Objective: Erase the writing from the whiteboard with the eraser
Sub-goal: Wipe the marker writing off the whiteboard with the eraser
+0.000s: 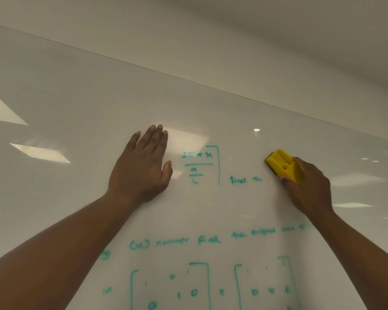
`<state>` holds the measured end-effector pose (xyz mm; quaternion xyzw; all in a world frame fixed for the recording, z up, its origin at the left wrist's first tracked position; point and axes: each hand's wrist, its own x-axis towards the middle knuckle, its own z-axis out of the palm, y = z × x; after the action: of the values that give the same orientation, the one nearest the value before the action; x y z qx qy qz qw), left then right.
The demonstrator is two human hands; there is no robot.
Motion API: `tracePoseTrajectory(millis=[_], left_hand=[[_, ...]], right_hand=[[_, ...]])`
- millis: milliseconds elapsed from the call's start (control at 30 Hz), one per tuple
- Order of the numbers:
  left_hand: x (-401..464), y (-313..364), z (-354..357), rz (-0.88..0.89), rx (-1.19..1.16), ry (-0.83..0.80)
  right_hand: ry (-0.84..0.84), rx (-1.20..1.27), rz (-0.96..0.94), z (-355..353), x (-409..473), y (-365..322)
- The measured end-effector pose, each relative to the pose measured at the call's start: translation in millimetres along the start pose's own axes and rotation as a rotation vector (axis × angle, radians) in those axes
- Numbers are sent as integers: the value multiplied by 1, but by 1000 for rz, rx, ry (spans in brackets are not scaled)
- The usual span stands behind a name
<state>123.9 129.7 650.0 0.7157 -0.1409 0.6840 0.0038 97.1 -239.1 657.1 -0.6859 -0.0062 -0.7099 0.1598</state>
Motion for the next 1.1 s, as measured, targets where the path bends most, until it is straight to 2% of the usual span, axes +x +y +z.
tracePoseTrajectory(millis=[167,333,400,500,667,767,867,1000,1100], left_hand=[[-1,0,0,-1,-3,-10],[-1,-3,-2,24,-9,-30],[-1,-5,-3,39,-4,-36],[-2,-6,-3,47,-1,-26],[-3,-5,1,34,-2,-4],[-3,-6,2,37,-4,5],[-4,-6,2,40,-8,12],[-5,-7,2,39,-17,15],[-5,-7,3,43,-25,19]], right_hand=[[-35,112,-195,15,-37,-52],[-150,133,-335,10,-77,-48],[-152,99,-317,2,-75,-34],[-125,44,-145,-4,-55,-32],[-80,46,-103,8,-15,-77],[-72,68,-142,23,-2,-114],[-83,108,-278,33,-13,-139],[-138,121,-469,28,-37,-125],[-132,85,-468,23,-32,-110]])
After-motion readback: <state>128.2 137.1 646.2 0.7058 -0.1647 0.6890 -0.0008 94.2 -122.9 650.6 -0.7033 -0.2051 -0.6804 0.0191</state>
